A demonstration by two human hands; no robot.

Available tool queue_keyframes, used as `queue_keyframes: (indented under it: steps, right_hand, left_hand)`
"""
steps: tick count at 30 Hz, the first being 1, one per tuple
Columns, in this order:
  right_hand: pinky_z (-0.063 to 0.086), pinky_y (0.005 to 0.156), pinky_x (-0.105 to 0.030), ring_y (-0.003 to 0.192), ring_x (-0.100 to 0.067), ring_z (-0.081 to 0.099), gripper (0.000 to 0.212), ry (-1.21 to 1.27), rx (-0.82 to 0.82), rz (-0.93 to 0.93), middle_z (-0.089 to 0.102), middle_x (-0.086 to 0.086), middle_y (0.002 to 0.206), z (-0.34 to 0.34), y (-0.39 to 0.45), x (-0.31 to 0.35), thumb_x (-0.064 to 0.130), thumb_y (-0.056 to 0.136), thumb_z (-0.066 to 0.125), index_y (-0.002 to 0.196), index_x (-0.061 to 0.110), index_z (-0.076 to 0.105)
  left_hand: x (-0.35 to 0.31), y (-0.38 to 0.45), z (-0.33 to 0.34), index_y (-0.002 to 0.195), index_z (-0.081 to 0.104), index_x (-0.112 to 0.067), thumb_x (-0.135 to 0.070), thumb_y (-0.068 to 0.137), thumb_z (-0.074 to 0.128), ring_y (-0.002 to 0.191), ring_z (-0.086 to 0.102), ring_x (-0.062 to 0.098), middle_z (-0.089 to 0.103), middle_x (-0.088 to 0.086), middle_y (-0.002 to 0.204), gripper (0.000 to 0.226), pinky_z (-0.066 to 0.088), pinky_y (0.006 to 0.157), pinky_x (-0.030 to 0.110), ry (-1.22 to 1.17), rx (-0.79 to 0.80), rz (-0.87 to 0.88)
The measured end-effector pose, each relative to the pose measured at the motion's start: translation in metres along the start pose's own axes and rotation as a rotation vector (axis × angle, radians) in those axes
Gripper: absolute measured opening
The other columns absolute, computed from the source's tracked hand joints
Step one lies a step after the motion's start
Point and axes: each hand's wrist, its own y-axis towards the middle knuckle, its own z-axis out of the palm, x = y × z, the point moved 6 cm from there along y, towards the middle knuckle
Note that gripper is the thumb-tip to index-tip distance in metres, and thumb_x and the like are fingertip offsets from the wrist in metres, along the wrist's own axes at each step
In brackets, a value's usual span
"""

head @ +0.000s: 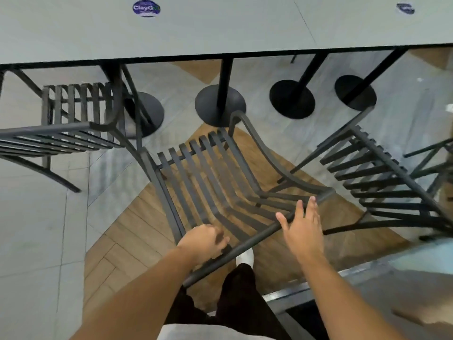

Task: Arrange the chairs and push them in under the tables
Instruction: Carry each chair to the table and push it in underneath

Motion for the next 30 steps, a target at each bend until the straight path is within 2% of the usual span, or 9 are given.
queue_keyframes:
  steps: [4, 6, 8, 11, 14, 18, 22, 26, 30]
  right_hand:
    - [0.000, 0.126, -0.041, 0.156, -0.023, 0.000, 0.125, -0.220, 0.184, -0.370, 0.014, -0.007, 0.169, -0.005, 0.031, -0.003, 0.095, 0.070, -0.010, 0.158, 0.016, 0.029]
    - [-0.001, 0.126, -0.038, 0.156, -0.020, 0.002, 0.136, -0.260, 0.300, -0.512, 0.018, -0.003, 0.168, -0.005, 0.048, 0.001, 0.099, 0.058, -0.007, 0.159, 0.016, 0.027]
    - [0.003, 0.125, -0.035, 0.155, -0.018, 0.007, 0.137, -0.286, 0.411, -0.639, 0.020, -0.003, 0.167, -0.010, 0.055, 0.013, 0.104, 0.057, 0.016, 0.160, 0.015, 0.023]
    - [0.023, 0.120, -0.038, 0.151, -0.024, 0.026, 0.125, -0.363, 0.542, -0.732, 0.032, -0.006, 0.163, -0.004, 0.054, 0.025, 0.093, 0.061, 0.050, 0.158, 0.017, 0.029]
    - [0.051, 0.095, -0.038, 0.120, -0.021, 0.060, 0.104, -0.441, 0.449, -0.765, 0.063, 0.003, 0.130, 0.005, 0.059, 0.026, 0.100, 0.060, 0.045, 0.128, 0.023, 0.058]
    - [0.051, 0.078, -0.035, 0.098, -0.018, 0.067, 0.088, -0.491, 0.325, -0.803, 0.069, 0.007, 0.101, 0.007, 0.058, 0.028, 0.101, 0.062, 0.041, 0.101, 0.025, 0.062]
    - [0.052, 0.077, -0.035, 0.095, -0.018, 0.068, 0.080, -0.493, 0.274, -0.814, 0.070, 0.006, 0.099, 0.005, 0.057, 0.044, 0.094, 0.071, 0.043, 0.104, 0.024, 0.064]
    - [0.053, 0.085, -0.038, 0.104, -0.023, 0.067, 0.050, -0.468, 0.263, -0.787, 0.069, 0.003, 0.111, 0.001, 0.056, 0.069, 0.064, 0.091, 0.057, 0.116, 0.021, 0.063]
    - [0.053, 0.086, -0.039, 0.104, -0.025, 0.067, 0.041, -0.448, 0.281, -0.730, 0.069, 0.001, 0.112, -0.002, 0.061, 0.098, 0.054, 0.094, 0.058, 0.118, 0.022, 0.064]
  left_hand:
    - [-0.023, -0.002, 0.021, 0.128, 0.064, -0.019, -0.076, 0.097, 0.035, 0.110, 0.062, 0.022, 0.064, 0.004, 0.124, 0.071, 0.050, 0.095, 0.041, -0.157, -0.016, -0.125]
    - [-0.033, -0.003, 0.027, 0.133, 0.061, -0.018, -0.082, 0.092, 0.034, 0.113, 0.061, 0.023, 0.063, 0.005, 0.130, 0.081, 0.048, 0.089, 0.035, -0.182, -0.049, -0.187]
    - [-0.042, -0.005, 0.034, 0.142, 0.054, -0.019, -0.083, 0.090, 0.039, 0.120, 0.059, 0.023, 0.060, 0.004, 0.135, 0.085, 0.042, 0.085, 0.031, -0.140, -0.048, -0.235]
    - [-0.050, -0.008, 0.046, 0.144, 0.051, -0.024, -0.071, 0.094, 0.052, 0.123, 0.056, 0.022, 0.058, 0.000, 0.137, 0.069, 0.046, 0.098, 0.035, -0.181, -0.070, -0.278]
    - [-0.044, -0.007, 0.053, 0.135, 0.053, -0.026, -0.039, 0.100, 0.059, 0.117, 0.061, 0.024, 0.060, -0.002, 0.133, 0.038, 0.052, 0.099, 0.042, -0.105, -0.125, -0.332]
    - [-0.042, -0.003, 0.054, 0.125, 0.055, -0.022, -0.020, 0.100, 0.054, 0.108, 0.064, 0.025, 0.062, -0.001, 0.122, 0.025, 0.055, 0.090, 0.039, 0.000, -0.106, -0.304]
    - [-0.027, 0.000, 0.044, 0.129, 0.055, -0.021, -0.017, 0.101, 0.054, 0.110, 0.064, 0.024, 0.063, 0.000, 0.125, 0.028, 0.054, 0.093, 0.038, 0.035, -0.148, -0.262]
    - [0.001, 0.004, 0.021, 0.126, 0.056, -0.020, -0.015, 0.102, 0.051, 0.107, 0.064, 0.025, 0.064, 0.001, 0.120, 0.025, 0.053, 0.089, 0.037, 0.084, -0.152, -0.254]
    - [0.033, 0.010, -0.009, 0.121, 0.058, -0.022, -0.017, 0.101, 0.050, 0.103, 0.065, 0.024, 0.066, 0.002, 0.116, 0.022, 0.055, 0.089, 0.039, 0.122, -0.143, -0.246]
